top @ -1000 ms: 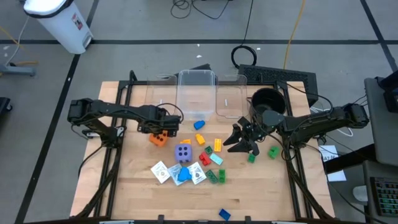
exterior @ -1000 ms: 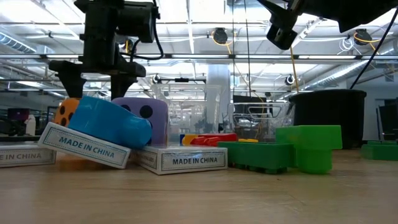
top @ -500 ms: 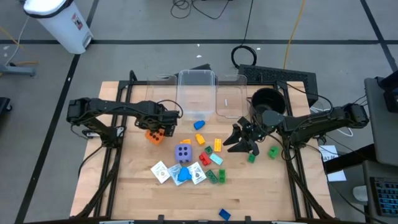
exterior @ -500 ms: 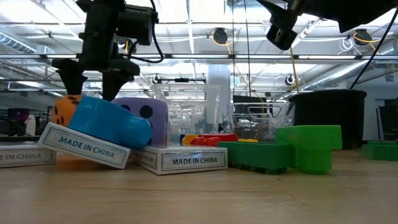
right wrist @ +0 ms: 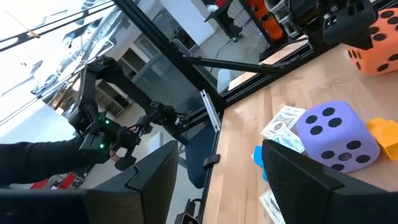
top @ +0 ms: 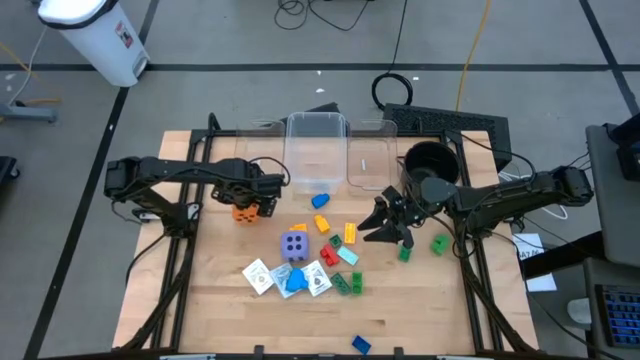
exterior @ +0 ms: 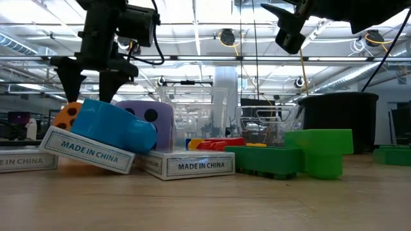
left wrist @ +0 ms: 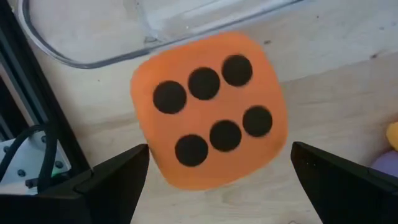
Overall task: Pick & Place Toys
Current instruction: Put the orange dice into the transparent container
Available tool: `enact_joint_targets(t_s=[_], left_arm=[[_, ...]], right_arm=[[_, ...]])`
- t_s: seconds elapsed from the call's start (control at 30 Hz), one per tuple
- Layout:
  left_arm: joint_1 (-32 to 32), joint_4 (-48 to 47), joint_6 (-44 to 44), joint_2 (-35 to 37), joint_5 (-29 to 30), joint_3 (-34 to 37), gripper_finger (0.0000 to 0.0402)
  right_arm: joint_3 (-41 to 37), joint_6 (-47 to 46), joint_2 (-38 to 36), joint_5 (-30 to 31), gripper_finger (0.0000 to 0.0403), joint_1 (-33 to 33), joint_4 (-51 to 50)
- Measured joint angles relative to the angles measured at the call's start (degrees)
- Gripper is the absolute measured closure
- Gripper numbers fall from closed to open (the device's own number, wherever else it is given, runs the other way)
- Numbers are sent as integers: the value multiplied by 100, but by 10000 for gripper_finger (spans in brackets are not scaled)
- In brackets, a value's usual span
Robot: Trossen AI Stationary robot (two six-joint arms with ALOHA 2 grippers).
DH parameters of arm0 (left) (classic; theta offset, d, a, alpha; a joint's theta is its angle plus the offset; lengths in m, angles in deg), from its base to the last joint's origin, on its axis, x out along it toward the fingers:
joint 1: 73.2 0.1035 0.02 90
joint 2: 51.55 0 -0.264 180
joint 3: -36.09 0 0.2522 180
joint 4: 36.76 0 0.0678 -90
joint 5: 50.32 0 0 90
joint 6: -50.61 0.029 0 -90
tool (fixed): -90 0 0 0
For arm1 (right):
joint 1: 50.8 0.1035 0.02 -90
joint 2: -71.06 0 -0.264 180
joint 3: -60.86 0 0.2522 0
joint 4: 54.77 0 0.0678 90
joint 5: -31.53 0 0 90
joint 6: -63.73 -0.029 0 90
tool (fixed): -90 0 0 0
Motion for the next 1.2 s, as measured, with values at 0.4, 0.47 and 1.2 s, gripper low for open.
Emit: enact_joint_targets(t_s=[0.4, 0.47, 1.2], left_arm=[[6, 54, -313, -1, 368, 0, 7], [7, 15, -317, -1, 393, 0, 7], [223, -273, 914, 20, 232, 248, 7]], right_arm=[[0, -39, 0, 0, 177, 2, 2], [0, -39, 0, 0, 177, 2, 2], [0, -55, 0, -16, 177, 13, -15]])
